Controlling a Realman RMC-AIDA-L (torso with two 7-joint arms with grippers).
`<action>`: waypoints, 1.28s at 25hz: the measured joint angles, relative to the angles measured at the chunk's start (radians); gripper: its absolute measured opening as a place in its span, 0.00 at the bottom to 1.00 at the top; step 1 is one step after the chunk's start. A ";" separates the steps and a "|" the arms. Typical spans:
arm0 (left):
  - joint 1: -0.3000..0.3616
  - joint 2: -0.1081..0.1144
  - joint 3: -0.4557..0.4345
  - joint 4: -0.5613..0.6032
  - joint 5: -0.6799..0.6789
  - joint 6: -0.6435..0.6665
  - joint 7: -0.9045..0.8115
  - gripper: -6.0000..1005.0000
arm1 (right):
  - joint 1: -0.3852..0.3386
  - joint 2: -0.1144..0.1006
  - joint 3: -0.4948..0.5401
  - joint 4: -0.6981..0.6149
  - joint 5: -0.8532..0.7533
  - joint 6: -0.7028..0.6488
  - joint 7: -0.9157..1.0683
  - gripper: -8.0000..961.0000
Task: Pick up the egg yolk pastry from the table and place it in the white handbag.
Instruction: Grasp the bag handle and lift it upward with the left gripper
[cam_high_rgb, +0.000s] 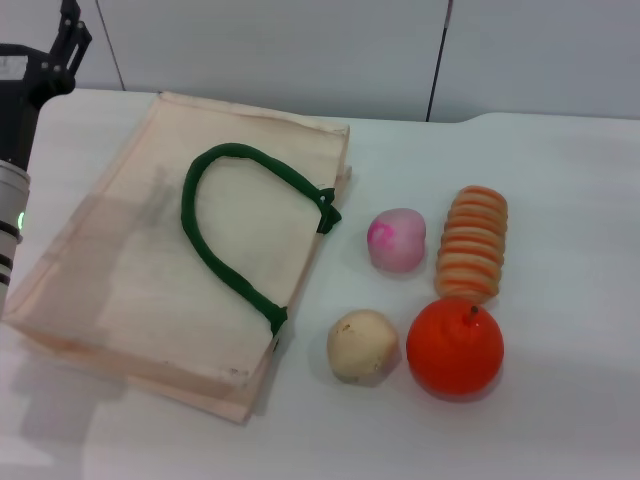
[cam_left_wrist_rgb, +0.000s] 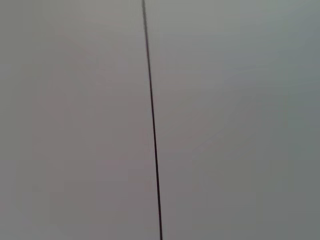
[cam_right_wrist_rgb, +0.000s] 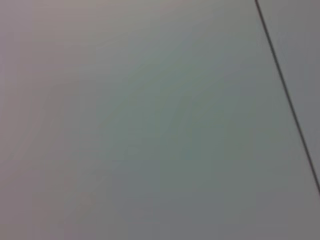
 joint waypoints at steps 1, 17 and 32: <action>0.004 0.004 0.001 0.001 0.012 -0.028 -0.071 0.89 | 0.000 -0.001 0.000 -0.003 -0.010 -0.009 0.001 0.93; 0.059 0.138 0.002 -0.098 0.428 -0.061 -0.898 0.89 | -0.014 -0.019 0.000 -0.067 -0.132 -0.112 0.079 0.93; -0.261 -0.003 0.002 -1.123 1.310 0.072 -2.029 0.88 | -0.002 -0.011 0.000 -0.087 -0.132 -0.141 0.072 0.93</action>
